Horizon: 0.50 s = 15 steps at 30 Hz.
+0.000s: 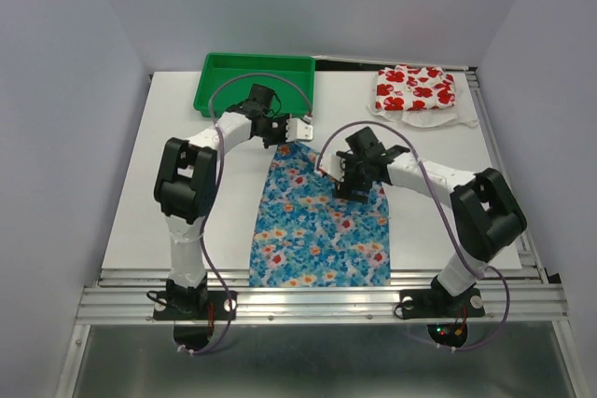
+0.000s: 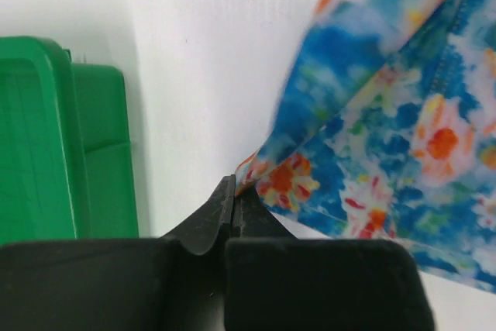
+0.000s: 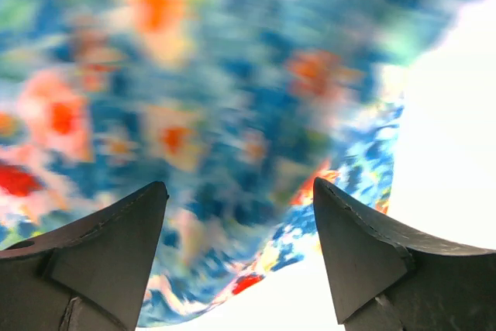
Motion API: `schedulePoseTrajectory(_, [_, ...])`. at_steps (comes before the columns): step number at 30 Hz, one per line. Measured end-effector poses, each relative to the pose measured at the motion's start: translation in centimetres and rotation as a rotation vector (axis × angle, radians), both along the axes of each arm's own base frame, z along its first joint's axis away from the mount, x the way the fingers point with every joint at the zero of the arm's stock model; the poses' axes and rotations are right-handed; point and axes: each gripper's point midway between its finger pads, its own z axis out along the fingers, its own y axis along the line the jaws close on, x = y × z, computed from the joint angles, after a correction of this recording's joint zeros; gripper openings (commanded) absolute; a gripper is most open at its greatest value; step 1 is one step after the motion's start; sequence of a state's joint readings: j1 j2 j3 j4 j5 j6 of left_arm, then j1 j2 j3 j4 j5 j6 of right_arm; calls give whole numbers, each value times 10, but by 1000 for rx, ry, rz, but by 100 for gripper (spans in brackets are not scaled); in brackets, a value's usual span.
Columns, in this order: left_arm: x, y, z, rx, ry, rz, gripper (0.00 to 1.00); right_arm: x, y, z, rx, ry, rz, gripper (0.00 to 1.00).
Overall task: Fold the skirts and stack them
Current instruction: Fold the skirt
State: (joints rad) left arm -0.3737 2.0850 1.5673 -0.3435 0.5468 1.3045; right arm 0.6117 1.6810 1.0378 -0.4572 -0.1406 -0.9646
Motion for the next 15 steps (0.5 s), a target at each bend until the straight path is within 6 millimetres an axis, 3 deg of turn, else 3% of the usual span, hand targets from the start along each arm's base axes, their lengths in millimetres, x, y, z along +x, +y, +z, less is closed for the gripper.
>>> schedulePoseTrajectory(3, [-11, 10, 22, 3, -16, 48, 0, 27, -15, 18, 94, 10, -158, 82])
schedulePoseTrajectory(5, [-17, 15, 44, -6, -46, 84, 0, 46, -37, 37, 178, 5, -281, 81])
schedulePoseTrajectory(8, [-32, 22, 75, -13, -100, 147, 0, 58, -74, 63, 265, -11, -420, 80])
schedulePoseTrajectory(10, [-44, 21, 85, -7, -123, 167, 0, 59, -89, 78, 305, -21, -469, 79])
schedulePoseTrajectory(13, [-75, 6, 86, 24, -139, 170, 0, 50, -90, 88, 352, 9, -486, 74])
schedulePoseTrajectory(15, [-101, -6, 73, 53, -118, 155, 0, 45, -85, 85, 363, 51, -486, 72])
